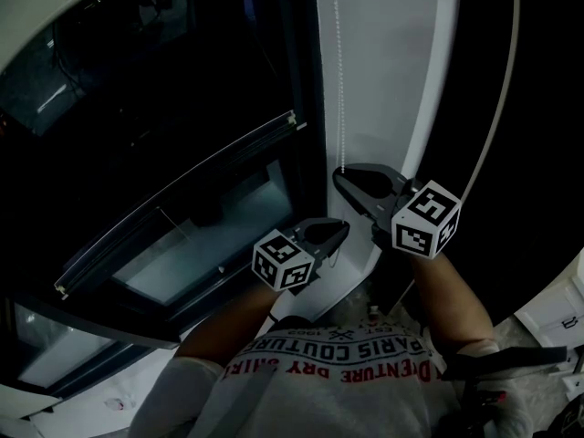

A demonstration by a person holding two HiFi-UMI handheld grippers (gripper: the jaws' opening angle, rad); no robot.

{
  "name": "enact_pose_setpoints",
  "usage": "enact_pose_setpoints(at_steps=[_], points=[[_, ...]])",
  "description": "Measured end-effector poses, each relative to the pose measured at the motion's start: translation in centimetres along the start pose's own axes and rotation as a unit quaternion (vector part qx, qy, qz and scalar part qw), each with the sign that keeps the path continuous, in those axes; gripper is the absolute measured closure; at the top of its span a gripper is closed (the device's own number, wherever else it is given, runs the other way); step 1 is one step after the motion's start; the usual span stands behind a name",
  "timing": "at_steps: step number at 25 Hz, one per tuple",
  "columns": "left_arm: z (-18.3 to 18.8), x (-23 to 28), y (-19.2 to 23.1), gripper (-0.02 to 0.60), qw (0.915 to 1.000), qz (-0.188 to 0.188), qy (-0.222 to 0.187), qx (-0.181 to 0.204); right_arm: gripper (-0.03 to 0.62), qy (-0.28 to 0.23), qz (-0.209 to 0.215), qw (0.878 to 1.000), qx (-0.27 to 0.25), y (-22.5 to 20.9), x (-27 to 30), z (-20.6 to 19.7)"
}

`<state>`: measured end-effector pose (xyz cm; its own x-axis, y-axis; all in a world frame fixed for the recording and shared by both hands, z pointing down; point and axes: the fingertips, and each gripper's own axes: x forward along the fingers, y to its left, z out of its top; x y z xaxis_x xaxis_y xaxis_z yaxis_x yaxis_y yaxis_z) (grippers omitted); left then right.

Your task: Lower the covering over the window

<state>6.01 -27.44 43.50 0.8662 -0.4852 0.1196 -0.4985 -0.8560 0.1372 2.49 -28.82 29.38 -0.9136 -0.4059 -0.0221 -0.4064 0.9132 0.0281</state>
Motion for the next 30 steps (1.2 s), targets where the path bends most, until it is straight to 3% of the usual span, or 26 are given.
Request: enact_pose_setpoints(at_steps=[6, 9, 17, 26, 30], points=[[-0.8, 0.2, 0.3, 0.574, 0.9999, 0.001, 0.008, 0.007, 0.582, -0.002, -0.003, 1.0, 0.004, -0.1, -0.2, -0.6], [-3.3, 0.4, 0.5, 0.574, 0.9992, 0.003, 0.038, 0.007, 0.58, 0.03, -0.008, 1.0, -0.005, 0.1, 0.0, -3.2], [-9.7, 0.4, 1.7, 0.574, 0.9958, 0.018, 0.085, -0.028, 0.582, 0.066, -0.014, 0.997, 0.034, 0.6, 0.1, -9.8], [-19.3, -0.9, 2.1, 0.574, 0.9794, 0.032, 0.189, -0.062, 0.585, 0.162, -0.009, 0.985, 0.059, 2.4, 0.2, -19.6], [-21.3, -1.3, 1.8, 0.572, 0.9763, 0.029, 0.194, -0.092, 0.585, 0.174, -0.005, 0.982, 0.077, 3.0, 0.2, -21.6]])
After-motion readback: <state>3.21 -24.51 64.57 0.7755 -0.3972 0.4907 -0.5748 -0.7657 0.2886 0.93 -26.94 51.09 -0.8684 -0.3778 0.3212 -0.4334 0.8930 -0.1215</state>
